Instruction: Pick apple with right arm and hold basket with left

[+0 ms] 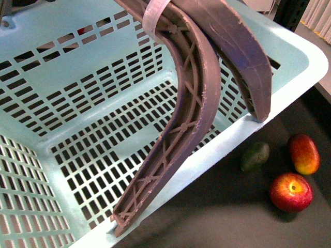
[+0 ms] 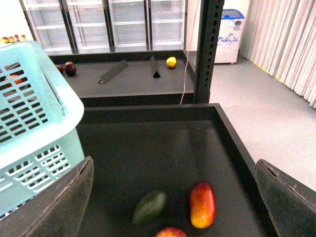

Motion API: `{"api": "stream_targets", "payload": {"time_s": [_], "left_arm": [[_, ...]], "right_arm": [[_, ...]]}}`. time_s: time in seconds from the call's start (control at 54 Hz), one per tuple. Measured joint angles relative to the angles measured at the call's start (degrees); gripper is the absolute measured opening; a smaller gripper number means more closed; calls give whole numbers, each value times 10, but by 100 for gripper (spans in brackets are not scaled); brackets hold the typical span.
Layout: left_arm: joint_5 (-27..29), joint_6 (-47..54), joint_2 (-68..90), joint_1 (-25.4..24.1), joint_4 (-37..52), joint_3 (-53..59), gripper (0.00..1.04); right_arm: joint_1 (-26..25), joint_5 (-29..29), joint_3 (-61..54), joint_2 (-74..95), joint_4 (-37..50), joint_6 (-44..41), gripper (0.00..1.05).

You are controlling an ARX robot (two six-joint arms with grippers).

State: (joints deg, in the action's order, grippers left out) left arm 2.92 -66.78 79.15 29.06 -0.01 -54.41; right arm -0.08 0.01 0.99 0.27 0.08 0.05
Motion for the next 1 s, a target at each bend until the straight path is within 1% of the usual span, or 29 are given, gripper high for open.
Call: {"api": "stream_targets", "payload": {"time_s": [0.148, 0.519, 0.593, 0.63, 0.685, 0.778, 0.87, 0.889, 0.963, 1.0], "left_arm": [[8, 12, 0, 0, 0, 0, 15], [3, 14, 0, 0, 0, 0, 15], [4, 14, 0, 0, 0, 0, 15], [5, 14, 0, 0, 0, 0, 15], [6, 14, 0, 0, 0, 0, 15], [5, 16, 0, 0, 0, 0, 15], [5, 14, 0, 0, 0, 0, 15], [5, 14, 0, 0, 0, 0, 15], [3, 13, 0, 0, 0, 0, 15], [3, 14, 0, 0, 0, 0, 15]], "right_arm": [[0, 0, 0, 0, 0, 0, 96], [0, 0, 0, 1, -1, 2, 96], [-5, 6, 42, 63, -109, 46, 96], [-12, 5, 60, 109, -143, 59, 96], [-23, -2, 68, 167, -143, 70, 96], [-50, -29, 71, 282, -74, 78, 96], [-79, -50, 91, 472, 85, 73, 96], [-83, -57, 103, 530, 129, 71, 96], [-89, -58, 142, 709, 245, 48, 96], [-90, -58, 158, 766, 273, 43, 96]]}}
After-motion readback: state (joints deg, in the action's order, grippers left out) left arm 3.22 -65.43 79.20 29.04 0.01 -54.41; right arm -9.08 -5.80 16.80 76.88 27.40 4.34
